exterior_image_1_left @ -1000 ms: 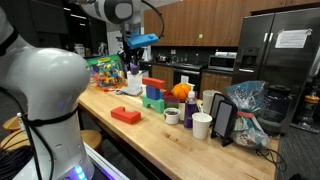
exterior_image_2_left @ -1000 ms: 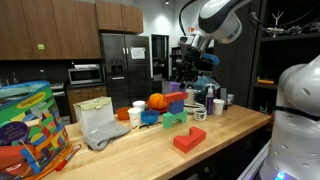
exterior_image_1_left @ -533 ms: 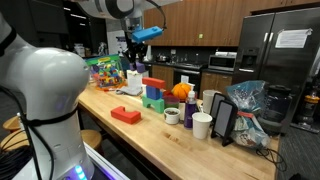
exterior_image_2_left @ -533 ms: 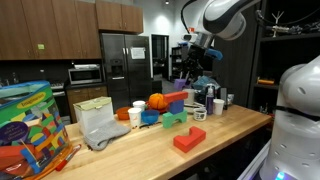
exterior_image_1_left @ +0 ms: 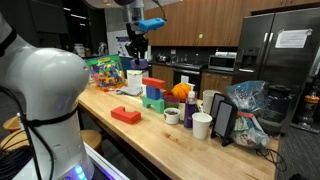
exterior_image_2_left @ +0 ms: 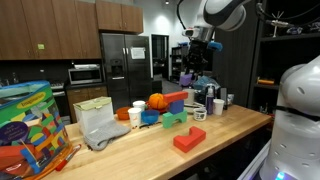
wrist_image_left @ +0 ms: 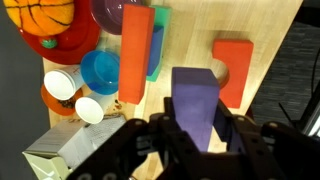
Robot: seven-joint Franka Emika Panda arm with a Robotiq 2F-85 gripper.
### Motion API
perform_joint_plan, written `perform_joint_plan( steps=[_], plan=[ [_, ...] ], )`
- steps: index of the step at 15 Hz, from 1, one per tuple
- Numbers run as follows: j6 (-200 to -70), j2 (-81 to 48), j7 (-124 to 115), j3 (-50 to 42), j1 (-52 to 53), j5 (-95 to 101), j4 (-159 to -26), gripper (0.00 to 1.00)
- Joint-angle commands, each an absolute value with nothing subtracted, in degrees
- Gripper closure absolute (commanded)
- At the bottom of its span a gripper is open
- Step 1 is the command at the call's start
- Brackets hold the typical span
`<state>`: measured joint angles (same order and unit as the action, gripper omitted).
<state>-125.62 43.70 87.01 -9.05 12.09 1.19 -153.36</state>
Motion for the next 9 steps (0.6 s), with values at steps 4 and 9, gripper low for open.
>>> perform_joint_plan(
  steps=[4, 9],
  plan=[
    [-122.9, 38.9, 93.8, -11.0, 13.2, -1.4, -146.4, 0.85],
    [-123.5, 33.2, 96.1, -11.5, 13.3, -6.8, -142.8, 0.85]
  ],
)
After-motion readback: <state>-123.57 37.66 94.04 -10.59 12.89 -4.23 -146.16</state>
